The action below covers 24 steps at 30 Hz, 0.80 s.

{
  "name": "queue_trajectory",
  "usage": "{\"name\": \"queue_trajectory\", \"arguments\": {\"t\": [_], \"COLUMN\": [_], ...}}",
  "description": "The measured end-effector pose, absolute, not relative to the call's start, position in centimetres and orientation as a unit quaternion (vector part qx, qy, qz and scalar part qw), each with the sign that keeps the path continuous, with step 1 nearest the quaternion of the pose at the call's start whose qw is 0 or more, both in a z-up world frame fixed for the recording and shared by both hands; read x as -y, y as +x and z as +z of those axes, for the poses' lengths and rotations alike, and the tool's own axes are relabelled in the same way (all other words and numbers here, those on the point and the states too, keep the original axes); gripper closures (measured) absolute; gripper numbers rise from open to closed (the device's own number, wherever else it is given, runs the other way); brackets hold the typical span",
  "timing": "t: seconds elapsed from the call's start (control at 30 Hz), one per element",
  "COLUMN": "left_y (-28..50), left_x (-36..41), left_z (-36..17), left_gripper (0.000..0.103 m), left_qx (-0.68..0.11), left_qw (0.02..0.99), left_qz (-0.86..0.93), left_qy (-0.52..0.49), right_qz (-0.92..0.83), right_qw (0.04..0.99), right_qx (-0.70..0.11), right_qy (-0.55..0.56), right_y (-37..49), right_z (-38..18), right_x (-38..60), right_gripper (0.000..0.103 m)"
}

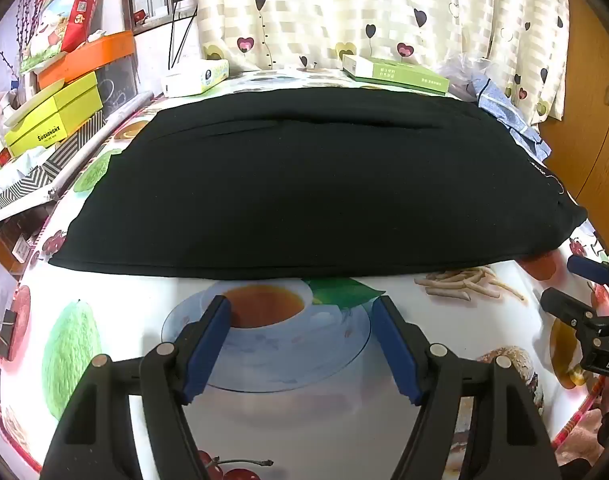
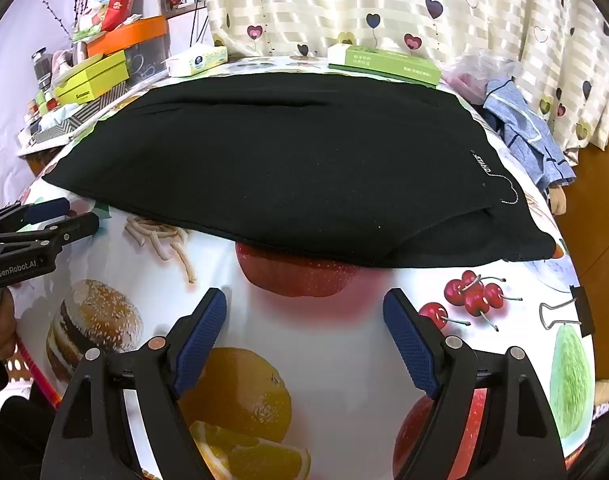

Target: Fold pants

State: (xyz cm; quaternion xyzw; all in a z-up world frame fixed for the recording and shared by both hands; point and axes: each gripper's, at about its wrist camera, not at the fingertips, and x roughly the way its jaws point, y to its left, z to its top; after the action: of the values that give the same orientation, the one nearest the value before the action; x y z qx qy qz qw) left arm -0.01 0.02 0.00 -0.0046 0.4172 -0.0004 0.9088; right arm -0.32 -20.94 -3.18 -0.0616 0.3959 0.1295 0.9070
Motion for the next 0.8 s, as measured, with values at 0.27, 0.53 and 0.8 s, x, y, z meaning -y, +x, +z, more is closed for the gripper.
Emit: {"name": "queue_trajectory", "arguments": {"t": [0.27, 0.53, 0.8], "left_y": [0.02, 0.20, 0.24], "left_x": [0.07, 0.01, -0.06], "left_z": [0.02, 0.02, 0.05], "left_gripper": [0.028, 0.028, 0.028], "left_qx": [-0.419, -0.422, -0.422], "left_qw": [0.908, 0.907, 0.906], "left_qz": [0.003, 0.007, 0.007], "left_qy": [-0.003, -0.006, -0.006], "right_qz": [0.129, 0.129, 0.129], "right_qw": [0.907, 0.907, 0.906], "right_qx": [-0.396, -0.397, -0.398], "right_qy": [-0.062, -0.062, -0.062], "right_y": [-0.28, -0.37, -0.32], "right_z": [-3.20, -3.13, -3.12], "right_x": [20.91, 20.90, 20.88], "right_gripper": [0.022, 0.022, 0.022]}}
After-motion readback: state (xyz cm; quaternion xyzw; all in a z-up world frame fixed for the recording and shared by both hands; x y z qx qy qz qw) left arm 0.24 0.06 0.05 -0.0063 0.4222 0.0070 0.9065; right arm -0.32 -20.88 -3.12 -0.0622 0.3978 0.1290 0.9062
